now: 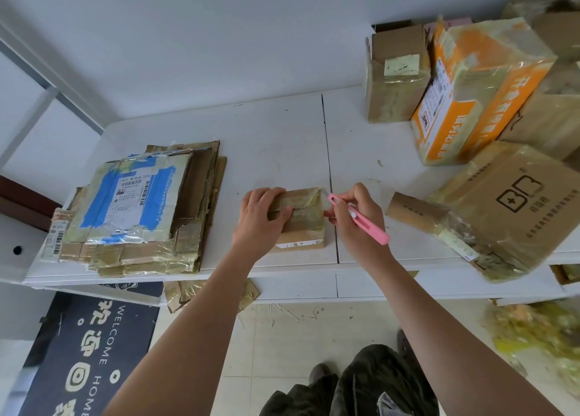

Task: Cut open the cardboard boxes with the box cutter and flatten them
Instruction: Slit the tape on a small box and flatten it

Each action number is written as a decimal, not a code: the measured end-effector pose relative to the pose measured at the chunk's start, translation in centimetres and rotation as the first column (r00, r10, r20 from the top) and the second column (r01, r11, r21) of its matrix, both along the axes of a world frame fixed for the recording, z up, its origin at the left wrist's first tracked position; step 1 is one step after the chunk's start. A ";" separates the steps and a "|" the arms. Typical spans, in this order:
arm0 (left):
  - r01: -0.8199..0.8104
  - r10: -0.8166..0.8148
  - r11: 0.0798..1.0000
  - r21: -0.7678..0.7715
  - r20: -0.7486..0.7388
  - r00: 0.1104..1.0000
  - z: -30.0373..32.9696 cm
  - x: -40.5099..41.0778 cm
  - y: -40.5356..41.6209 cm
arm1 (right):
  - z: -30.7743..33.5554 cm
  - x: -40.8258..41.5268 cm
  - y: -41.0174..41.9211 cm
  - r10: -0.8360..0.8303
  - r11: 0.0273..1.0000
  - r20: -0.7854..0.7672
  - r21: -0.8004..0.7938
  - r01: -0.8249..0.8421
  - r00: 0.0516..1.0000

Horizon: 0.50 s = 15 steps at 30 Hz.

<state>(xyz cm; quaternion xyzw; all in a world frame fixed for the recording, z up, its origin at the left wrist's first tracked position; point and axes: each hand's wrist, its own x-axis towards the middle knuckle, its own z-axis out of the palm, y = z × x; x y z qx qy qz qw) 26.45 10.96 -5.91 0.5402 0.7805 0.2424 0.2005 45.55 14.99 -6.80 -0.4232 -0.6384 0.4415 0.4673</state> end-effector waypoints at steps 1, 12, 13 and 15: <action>-0.001 0.001 1.000 0.002 -0.003 1.000 0.0 0.0 0.0 | 0.1 0.1 0.0 0.010 1.000 0.004 -0.001 -0.010 1.000; 0.009 -0.009 1.000 0.003 -0.040 0.999 -0.2 0.0 -0.2 | -0.7 1.4 -0.7 0.087 0.993 -0.036 -0.071 -0.090 0.996; 0.010 -0.009 1.000 0.005 -0.041 0.999 -0.2 0.0 -0.2 | -1.0 1.5 -0.9 0.094 0.993 -0.029 -0.073 -0.096 0.995; 0.014 -0.014 1.000 0.003 -0.039 0.999 -0.2 0.1 -0.3 | -1.2 2.0 -1.2 0.100 0.993 -0.006 -0.061 -0.100 0.995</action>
